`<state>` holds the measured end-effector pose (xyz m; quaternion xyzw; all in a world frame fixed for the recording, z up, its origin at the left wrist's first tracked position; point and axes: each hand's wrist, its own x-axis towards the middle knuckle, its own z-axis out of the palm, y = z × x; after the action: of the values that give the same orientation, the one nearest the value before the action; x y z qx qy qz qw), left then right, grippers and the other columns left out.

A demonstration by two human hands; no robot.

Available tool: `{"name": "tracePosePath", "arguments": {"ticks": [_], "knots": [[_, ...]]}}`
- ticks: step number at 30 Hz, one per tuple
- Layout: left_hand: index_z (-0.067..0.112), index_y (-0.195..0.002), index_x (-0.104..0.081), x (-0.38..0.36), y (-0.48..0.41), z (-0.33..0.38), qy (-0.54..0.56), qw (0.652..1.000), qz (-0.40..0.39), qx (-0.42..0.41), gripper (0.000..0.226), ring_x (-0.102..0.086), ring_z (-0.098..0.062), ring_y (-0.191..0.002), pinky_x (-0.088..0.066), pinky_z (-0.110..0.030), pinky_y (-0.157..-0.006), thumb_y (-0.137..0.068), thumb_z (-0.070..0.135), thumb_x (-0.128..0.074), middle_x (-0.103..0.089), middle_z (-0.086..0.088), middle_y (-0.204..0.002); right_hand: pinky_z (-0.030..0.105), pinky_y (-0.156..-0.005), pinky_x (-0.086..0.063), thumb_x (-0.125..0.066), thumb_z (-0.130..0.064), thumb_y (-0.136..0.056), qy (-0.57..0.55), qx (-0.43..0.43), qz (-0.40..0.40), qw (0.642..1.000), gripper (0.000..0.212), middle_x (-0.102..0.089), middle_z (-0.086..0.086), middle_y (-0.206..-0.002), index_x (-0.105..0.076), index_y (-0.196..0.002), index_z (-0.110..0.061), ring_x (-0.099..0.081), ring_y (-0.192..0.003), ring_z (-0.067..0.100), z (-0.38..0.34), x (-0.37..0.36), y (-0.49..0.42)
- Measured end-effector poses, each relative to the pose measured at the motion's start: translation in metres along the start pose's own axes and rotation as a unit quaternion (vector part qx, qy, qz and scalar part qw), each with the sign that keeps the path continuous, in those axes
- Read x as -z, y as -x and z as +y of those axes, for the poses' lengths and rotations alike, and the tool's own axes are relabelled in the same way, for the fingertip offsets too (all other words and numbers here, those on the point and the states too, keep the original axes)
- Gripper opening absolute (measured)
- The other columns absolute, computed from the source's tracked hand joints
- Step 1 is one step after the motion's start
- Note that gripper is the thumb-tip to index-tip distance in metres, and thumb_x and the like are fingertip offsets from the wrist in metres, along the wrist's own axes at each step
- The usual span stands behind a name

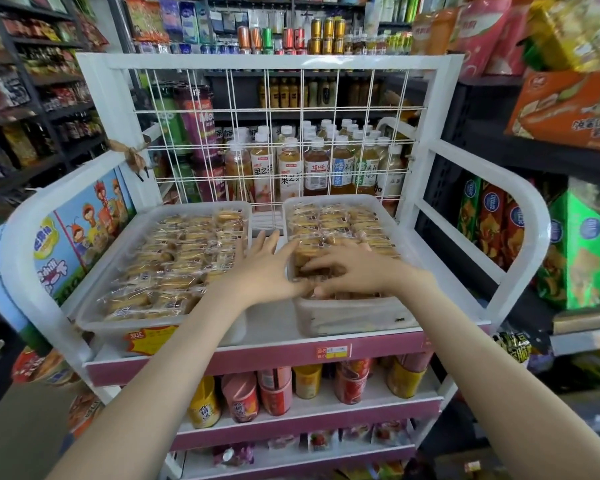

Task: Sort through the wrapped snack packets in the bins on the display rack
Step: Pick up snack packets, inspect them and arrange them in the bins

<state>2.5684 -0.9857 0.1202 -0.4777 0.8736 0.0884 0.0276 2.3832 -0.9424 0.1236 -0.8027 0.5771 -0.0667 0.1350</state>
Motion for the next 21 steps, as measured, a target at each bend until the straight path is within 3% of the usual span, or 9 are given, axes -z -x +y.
{"name": "tracePosePath", "arguments": {"ticks": [2,4,7,15,18,21], "knots": [[0.037,-0.153,0.007,-0.001,-0.004,0.001,-0.009,1.0,-0.024,0.015,0.094,0.019,-0.027,-0.147,0.015,-0.056,-0.115,-0.083,0.077,-0.04,0.017,-0.006,-0.161,0.041,-0.104,-0.03,-0.057,-0.04,-0.092,-0.072,0.004,0.104,0.992,0.034,-0.056,-0.015,-0.115,-0.061,-0.124,-0.028,-0.04,-0.113,0.011,0.008,0.008,-0.001],[0.037,-0.153,0.006,0.0,-0.006,0.001,-0.014,0.999,-0.043,0.02,0.093,0.019,-0.027,-0.147,0.016,-0.055,-0.115,-0.084,0.076,-0.042,0.017,-0.006,-0.161,0.048,-0.109,-0.029,-0.056,-0.033,-0.094,-0.065,-0.029,0.163,0.984,0.029,-0.059,-0.007,-0.122,-0.062,-0.121,-0.023,-0.043,-0.12,0.016,0.015,0.012,-0.009],[0.036,-0.153,0.007,0.0,-0.008,0.0,-0.012,0.998,-0.055,0.013,0.093,0.014,-0.024,-0.149,0.013,-0.052,-0.117,-0.085,0.075,-0.04,0.012,-0.005,-0.162,0.048,-0.109,-0.027,-0.054,-0.032,-0.094,0.029,-0.089,0.119,0.989,0.033,-0.055,0.001,-0.13,-0.056,-0.125,-0.021,-0.04,-0.126,0.021,0.018,0.009,-0.028],[0.035,-0.154,0.002,-0.004,0.0,0.0,0.002,1.0,-0.014,-0.009,0.086,-0.011,-0.021,-0.149,0.008,-0.049,-0.119,-0.087,0.073,-0.038,-0.012,-0.001,-0.162,0.047,-0.108,-0.022,-0.062,-0.039,-0.087,0.138,-0.077,0.068,0.985,0.037,-0.048,0.004,-0.127,-0.054,-0.117,-0.018,-0.037,-0.124,0.025,0.01,0.0,-0.05],[0.038,-0.153,0.003,-0.006,0.002,0.001,0.011,1.0,0.008,-0.024,0.084,-0.025,-0.023,-0.145,0.005,-0.05,-0.119,-0.088,0.071,-0.038,-0.029,-0.003,-0.157,0.038,-0.094,-0.035,-0.061,-0.036,-0.088,0.136,-0.061,0.097,0.984,0.031,-0.055,0.003,-0.116,-0.056,-0.111,-0.016,-0.047,-0.113,0.023,0.016,-0.003,-0.052],[0.04,-0.151,0.008,-0.009,0.003,0.001,0.047,0.998,0.035,-0.035,0.085,-0.047,-0.025,-0.131,0.003,-0.05,-0.12,-0.089,0.068,-0.042,-0.06,-0.005,-0.132,0.023,-0.069,-0.039,-0.061,-0.03,-0.09,-0.039,-0.077,0.14,0.986,0.021,-0.06,-0.001,-0.098,-0.055,-0.103,-0.015,-0.057,-0.09,0.016,0.02,0.005,-0.045]]}}
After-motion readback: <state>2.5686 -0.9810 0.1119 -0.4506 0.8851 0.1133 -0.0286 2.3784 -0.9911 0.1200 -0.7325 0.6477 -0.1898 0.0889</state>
